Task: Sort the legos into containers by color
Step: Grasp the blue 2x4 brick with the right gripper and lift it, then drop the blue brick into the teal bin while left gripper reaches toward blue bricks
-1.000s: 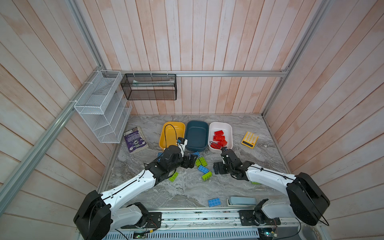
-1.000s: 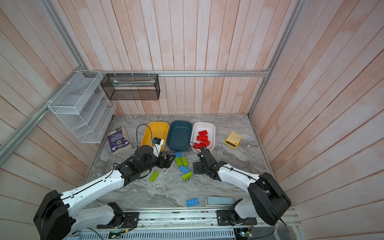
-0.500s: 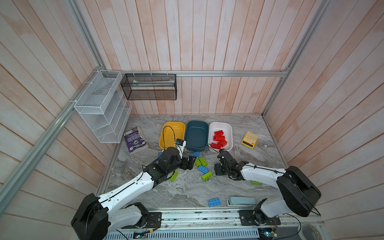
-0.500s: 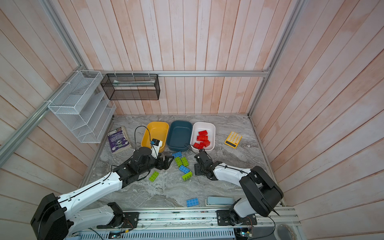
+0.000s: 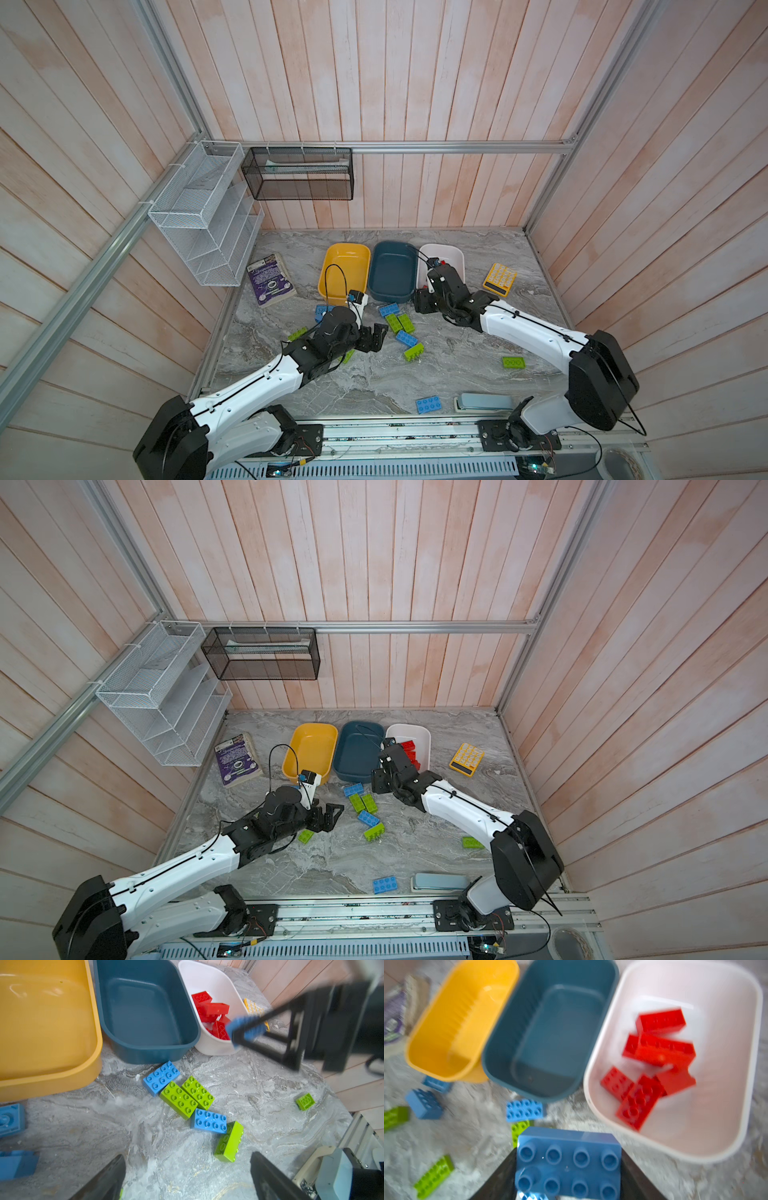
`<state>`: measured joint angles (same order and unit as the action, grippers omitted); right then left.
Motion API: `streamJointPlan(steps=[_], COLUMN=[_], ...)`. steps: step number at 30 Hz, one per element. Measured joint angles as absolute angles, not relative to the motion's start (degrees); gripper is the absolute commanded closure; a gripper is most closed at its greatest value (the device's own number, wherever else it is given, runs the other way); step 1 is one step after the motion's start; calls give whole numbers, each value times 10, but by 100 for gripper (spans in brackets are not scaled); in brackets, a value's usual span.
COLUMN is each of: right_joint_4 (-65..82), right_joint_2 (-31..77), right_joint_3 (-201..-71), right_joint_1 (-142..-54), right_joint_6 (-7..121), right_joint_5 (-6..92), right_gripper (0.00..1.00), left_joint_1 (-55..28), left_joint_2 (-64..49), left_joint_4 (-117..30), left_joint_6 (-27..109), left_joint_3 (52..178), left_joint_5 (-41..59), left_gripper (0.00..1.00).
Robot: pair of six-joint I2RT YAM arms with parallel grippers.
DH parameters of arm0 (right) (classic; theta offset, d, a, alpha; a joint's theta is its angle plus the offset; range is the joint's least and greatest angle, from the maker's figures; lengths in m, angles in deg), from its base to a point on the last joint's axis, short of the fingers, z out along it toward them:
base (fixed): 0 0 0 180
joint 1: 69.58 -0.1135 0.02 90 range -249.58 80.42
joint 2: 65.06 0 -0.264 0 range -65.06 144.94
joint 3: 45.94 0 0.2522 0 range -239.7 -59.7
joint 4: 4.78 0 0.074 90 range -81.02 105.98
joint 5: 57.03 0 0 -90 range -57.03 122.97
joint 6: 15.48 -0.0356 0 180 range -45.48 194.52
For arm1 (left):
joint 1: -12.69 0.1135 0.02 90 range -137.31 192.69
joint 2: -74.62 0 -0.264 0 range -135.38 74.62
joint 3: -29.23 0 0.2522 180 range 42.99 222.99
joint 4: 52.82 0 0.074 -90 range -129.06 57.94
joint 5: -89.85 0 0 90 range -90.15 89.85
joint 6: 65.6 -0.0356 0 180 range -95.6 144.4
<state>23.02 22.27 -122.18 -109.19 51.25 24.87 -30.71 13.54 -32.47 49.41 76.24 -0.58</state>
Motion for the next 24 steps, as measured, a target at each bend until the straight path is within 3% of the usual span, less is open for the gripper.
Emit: streamJointPlan(steps=[9,13,20,24], right_joint_4=[250,271,296,297], right_joint_2=[424,500,535,533], right_joint_3=[-1471,-1546,-1579,-1580], right_joint_1=[-1081,-1070,-1063,-1063], right_joint_6=[554,564,566,570], right_joint_5=[278,287,293,295], right_gripper=[34,29,13,11], left_joint_1=[-343,-344,-344,-342], left_joint_2=[174,191,199,165], left_joint_4=[-285,-263,-219,-158], left_joint_6=[544,572,603,606], left_joint_3=[728,722,727,776], left_joint_5=[-39,-64,-112,-149], left_gripper=[7,7,5,3])
